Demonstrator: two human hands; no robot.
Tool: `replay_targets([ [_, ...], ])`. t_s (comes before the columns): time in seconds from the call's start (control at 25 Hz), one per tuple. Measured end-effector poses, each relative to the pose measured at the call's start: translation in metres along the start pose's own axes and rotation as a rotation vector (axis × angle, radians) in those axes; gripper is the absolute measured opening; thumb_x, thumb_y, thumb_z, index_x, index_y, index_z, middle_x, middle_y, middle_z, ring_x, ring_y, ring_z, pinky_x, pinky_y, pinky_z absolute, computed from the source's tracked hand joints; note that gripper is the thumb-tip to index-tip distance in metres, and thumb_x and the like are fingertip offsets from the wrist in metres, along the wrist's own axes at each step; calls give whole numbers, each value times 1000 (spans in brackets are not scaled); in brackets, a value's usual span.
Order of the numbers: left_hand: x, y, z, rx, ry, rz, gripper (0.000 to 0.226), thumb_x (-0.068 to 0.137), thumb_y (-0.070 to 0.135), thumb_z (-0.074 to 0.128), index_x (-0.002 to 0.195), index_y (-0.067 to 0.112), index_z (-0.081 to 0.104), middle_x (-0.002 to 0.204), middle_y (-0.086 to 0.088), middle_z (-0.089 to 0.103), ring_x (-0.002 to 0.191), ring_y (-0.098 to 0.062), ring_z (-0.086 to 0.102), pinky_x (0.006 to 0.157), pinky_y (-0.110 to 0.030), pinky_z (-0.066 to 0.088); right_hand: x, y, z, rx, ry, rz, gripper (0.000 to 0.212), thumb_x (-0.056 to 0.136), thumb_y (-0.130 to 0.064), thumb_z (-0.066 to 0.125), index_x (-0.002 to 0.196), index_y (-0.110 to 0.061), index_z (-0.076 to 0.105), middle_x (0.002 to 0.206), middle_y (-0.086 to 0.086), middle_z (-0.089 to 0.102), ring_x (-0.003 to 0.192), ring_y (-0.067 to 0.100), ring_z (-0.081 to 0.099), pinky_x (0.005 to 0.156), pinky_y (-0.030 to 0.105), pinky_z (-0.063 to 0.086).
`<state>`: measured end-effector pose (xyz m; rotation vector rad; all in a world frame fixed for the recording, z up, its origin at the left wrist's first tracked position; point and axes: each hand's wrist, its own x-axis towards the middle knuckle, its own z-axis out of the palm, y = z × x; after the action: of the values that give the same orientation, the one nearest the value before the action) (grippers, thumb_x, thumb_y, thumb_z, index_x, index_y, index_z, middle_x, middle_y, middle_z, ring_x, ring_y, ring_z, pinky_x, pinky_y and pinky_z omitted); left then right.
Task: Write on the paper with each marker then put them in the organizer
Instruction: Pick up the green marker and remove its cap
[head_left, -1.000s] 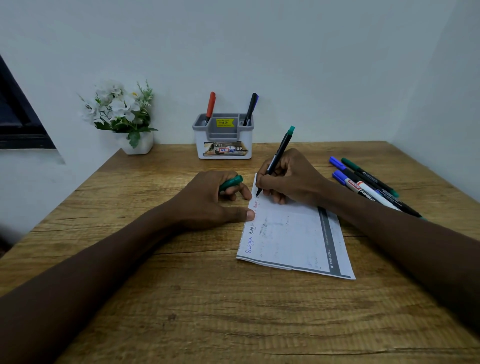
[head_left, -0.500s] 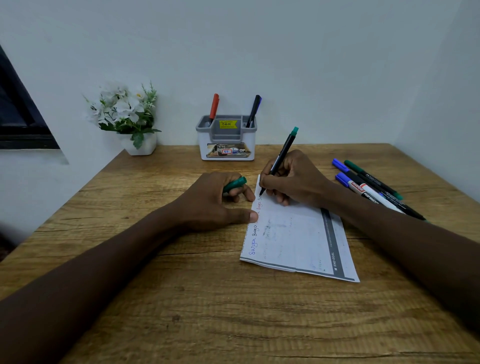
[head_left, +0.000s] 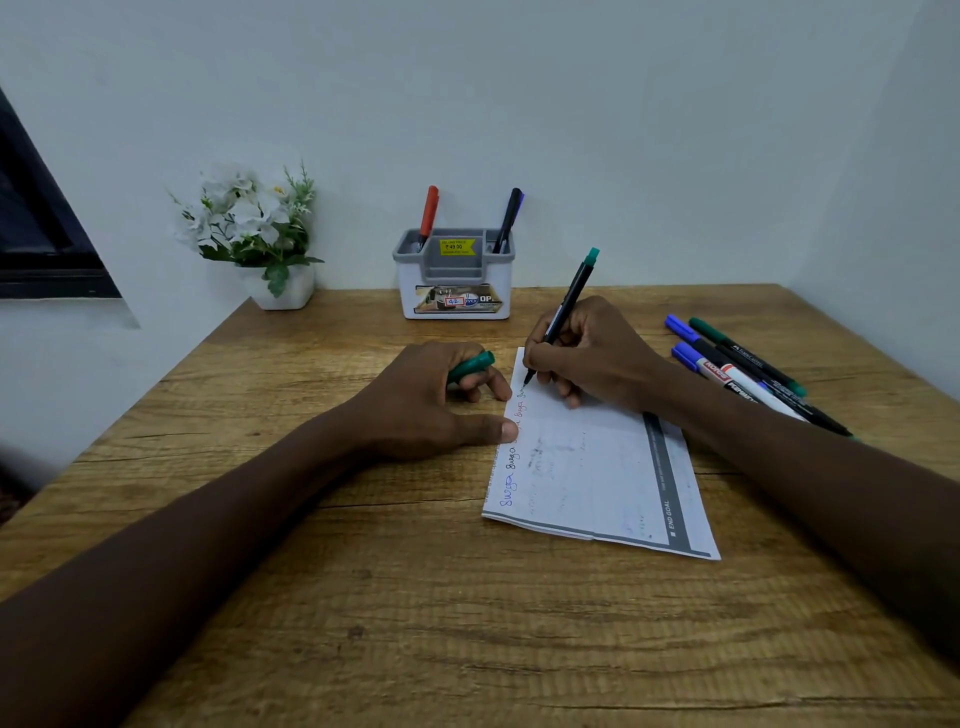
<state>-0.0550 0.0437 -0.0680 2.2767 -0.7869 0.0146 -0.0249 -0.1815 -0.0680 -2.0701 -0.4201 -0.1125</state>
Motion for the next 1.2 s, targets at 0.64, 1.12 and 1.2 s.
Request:
replay_targets([
  [0.64, 0, -1, 0, 4, -16, 17, 44, 74, 36, 88, 84, 5, 59, 80, 33, 65, 76, 6, 61, 65, -5, 43, 2, 1, 0, -8, 17, 29, 13, 91, -8, 69, 84, 3, 72, 63, 8, 72, 41, 19, 60, 41, 27, 50],
  [1.12, 0, 0, -2, -153, 152, -143, 58, 104, 56, 30, 84, 20, 72, 81, 0, 70, 75, -8, 63, 72, -26, 44, 0, -16, -3, 313, 71, -79, 12, 91, 1, 73, 90, -1, 61, 68, 20, 65, 42, 18, 55, 42, 27, 50],
  [1.2, 1, -4, -3, -91, 188, -101, 41, 106, 46, 42, 88, 25, 72, 80, 4, 71, 72, -3, 62, 70, -29, 47, -3, -13, -2, 291, 77, -93, 17, 87, -9, 81, 86, -4, 65, 62, 14, 63, 40, 18, 49, 41, 24, 43],
])
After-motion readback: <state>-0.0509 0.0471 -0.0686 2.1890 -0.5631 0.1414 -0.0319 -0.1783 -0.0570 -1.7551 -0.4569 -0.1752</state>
